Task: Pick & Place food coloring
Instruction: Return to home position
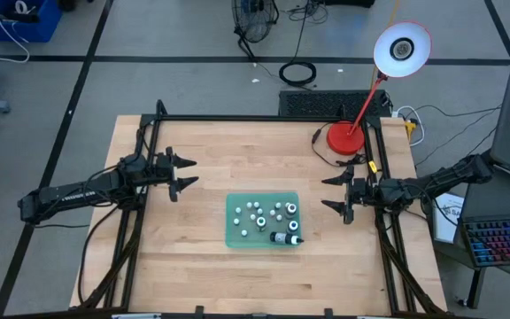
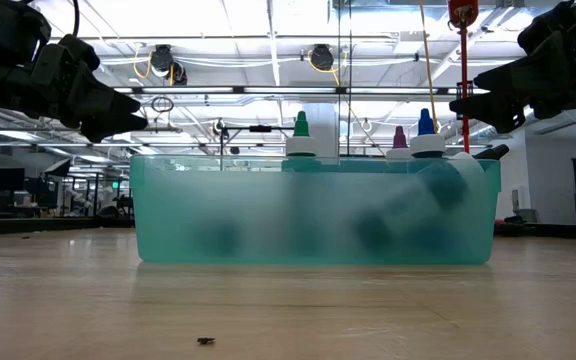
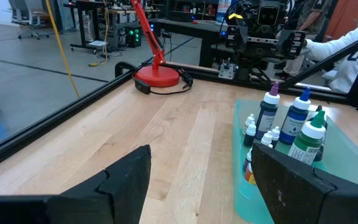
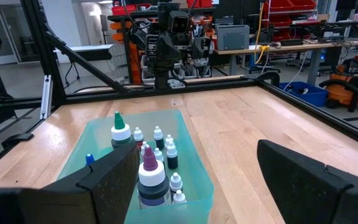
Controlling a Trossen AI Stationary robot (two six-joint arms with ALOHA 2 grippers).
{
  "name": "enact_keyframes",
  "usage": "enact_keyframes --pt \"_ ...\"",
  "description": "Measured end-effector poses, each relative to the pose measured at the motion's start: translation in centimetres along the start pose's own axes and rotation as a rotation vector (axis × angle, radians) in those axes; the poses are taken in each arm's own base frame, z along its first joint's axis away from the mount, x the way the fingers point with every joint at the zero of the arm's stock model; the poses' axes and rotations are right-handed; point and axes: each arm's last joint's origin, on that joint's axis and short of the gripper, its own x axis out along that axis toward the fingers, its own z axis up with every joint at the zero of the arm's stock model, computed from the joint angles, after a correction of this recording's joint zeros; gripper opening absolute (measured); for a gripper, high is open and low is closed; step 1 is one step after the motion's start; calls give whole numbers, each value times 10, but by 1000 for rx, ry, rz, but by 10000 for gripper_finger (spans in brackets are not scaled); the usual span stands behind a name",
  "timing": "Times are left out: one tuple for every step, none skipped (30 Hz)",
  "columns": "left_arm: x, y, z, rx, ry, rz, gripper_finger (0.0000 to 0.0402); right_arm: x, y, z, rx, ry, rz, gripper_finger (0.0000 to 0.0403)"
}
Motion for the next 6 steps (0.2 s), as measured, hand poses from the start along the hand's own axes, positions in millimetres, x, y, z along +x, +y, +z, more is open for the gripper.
enact_keyframes --pt "0 0 0 0 0 0 274 0 0 0 0 0 0 310" --pt "0 0 0 0 0 0 274 0 0 0 0 0 0 310" --pt "0 0 0 0 0 0 274 0 0 0 0 0 0 309" --pt "0 0 0 0 0 0 274 0 0 0 0 0 0 309" --pt "0 0 0 0 0 0 274 0 0 0 0 0 0 309" --pt "0 0 0 0 0 0 274 0 0 0 0 0 0 309"
